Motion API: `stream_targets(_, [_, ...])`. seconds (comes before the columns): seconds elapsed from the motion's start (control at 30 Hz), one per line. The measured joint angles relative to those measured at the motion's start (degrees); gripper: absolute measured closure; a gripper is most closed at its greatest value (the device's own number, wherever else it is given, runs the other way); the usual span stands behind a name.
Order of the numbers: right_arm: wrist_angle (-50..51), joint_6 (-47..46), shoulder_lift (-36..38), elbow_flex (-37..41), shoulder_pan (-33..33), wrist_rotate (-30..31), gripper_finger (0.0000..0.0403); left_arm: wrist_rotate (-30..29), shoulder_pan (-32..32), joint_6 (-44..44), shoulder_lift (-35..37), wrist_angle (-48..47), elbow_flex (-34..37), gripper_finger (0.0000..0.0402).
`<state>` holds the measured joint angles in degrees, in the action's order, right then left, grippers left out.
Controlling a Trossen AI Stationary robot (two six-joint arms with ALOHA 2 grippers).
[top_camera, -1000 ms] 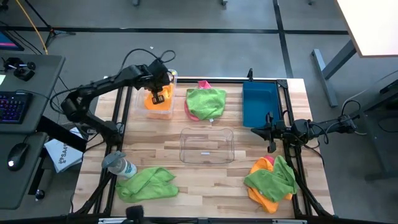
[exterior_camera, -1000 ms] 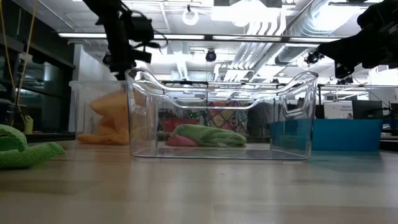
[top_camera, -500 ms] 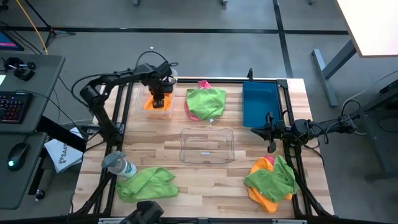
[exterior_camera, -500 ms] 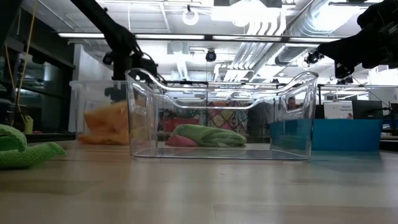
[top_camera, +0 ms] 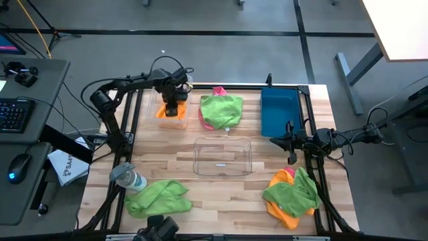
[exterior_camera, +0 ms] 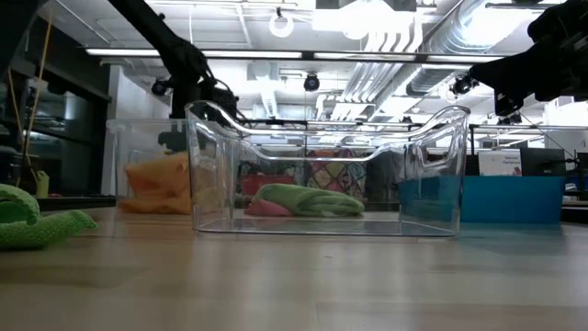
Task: Sort microfiber towel by color & place in baskets
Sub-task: Put the left orange microfiber cloth into the transparent bin, then put the orange microfiber cloth into the transparent bin
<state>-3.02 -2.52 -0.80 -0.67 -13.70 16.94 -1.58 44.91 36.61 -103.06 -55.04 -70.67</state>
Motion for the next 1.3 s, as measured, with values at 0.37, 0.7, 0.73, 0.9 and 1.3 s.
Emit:
stream_targets(0.37, [0.0, 0.0, 0.0, 0.0, 0.0, 0.0, 0.0402, -0.8, -0.3, -5.2, 7.4, -9.3, -12.8, 0.0196])
stream_targets(0.7, [0.0, 0.0, 0.0, 0.0, 0.0, 0.0, 0.0402, 16.8, -0.3, -21.6, 20.0, -7.6, -17.1, 0.0193])
stream_targets(0.73, [0.0, 0.0, 0.0, 0.0, 0.0, 0.0, 0.0402, 20.3, -0.5, -23.9, 21.1, -6.6, -17.1, 0.0193])
stream_targets(0.9, [-0.2, 5.6, 0.0, 0.0, 0.1, 0.6, 0.0402, 26.8, -5.2, -33.3, 26.4, 5.1, -15.1, 0.0193])
stream_targets(1.3, [-6.7, 0.5, 0.0, 0.0, 0.3, 2.4, 0.0402, 26.7, -20.7, -50.1, 28.8, 47.5, -7.1, 0.0193])
